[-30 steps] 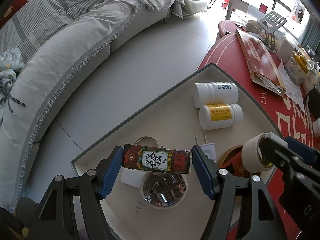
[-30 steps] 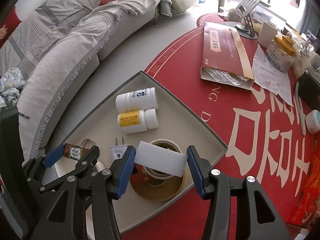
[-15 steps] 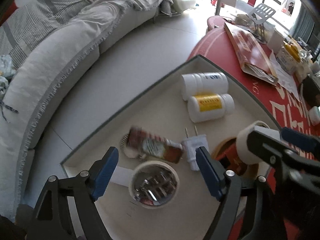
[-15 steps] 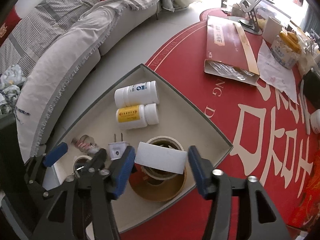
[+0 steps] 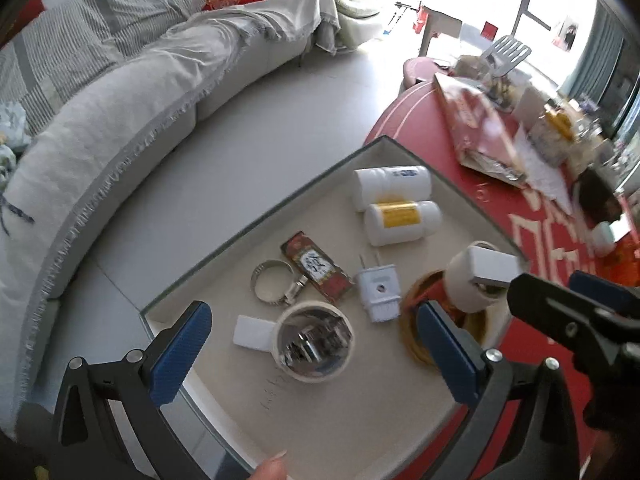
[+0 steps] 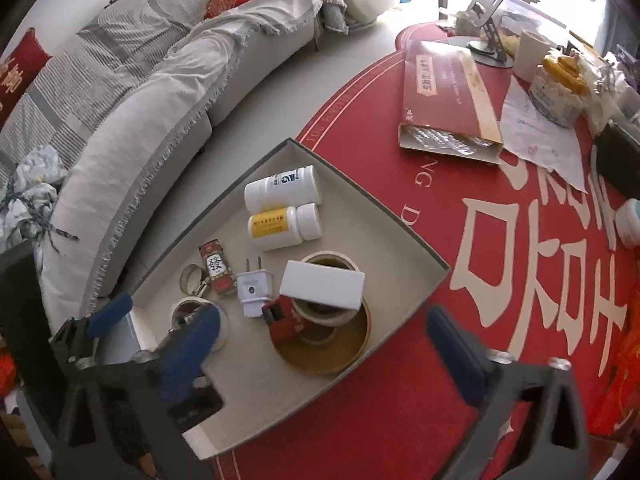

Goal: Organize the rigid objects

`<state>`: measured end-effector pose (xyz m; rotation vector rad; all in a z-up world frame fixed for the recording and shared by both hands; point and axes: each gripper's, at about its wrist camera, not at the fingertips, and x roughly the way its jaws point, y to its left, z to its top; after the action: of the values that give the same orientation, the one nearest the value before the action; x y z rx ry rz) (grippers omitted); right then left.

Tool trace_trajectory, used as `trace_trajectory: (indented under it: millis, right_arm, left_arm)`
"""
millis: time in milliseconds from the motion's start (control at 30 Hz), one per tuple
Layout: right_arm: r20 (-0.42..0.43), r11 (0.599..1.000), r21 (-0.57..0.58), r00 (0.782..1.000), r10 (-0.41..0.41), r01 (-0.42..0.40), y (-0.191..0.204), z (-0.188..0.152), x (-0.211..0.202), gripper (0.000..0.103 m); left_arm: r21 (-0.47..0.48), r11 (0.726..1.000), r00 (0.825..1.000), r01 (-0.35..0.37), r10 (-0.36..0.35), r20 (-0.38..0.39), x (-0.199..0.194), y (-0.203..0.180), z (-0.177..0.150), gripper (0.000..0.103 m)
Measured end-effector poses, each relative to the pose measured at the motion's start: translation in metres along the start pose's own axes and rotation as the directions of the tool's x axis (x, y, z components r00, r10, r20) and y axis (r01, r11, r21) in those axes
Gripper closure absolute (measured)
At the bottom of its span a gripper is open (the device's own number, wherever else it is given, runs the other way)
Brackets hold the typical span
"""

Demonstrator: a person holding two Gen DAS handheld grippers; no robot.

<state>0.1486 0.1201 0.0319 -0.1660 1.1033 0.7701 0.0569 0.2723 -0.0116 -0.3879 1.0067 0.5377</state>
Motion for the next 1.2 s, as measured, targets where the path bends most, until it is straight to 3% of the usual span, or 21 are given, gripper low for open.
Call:
trace_trajectory:
  millis: [100, 233, 367, 500, 1200]
  right_arm:
    - [0.015, 1.000, 0.005, 1.000, 0.011, -0.011, -0.001, -0.004, -0.009, 0.000]
    - [0.018, 0.999, 0.036, 1.000, 0.018, -0.019, -0.004, -0.008, -0.016, 0.000]
    - [-0.014, 0.998, 0.064, 1.000, 0.023, -0.022, -0.005, -0.013, -0.017, 0.000]
    - [-0.042, 0.997, 0.078, 0.999, 0.005, -0.002, -0.007, -0.018, -0.018, 0.000]
    - [-0.069, 1.000, 0.013, 0.998, -0.010, 0.011, 0.017, -0.029, -0.031, 0.000]
  left_arm:
    - [-0.036, 0.996, 0.996, 0.084, -0.085, -0.036, -0.002, 0.005, -0.003, 0.000]
    - [-0.065, 0.998, 0.998, 0.018, -0.022, -0.063, -0.007, 0.006, -0.007, 0.000]
    - [-0.081, 0.997, 0.993, 0.019, -0.029, -0.118, -0.008, 0.006, -0.013, 0.000]
    - [-0.047, 0.998, 0.995, -0.029, 0.024, -0.098, -0.017, 0.004, -0.016, 0.000]
    - [-0.034, 0.997, 0.993, -0.064, 0.061, -0.098, -0.032, 0.004, -0.022, 0.000]
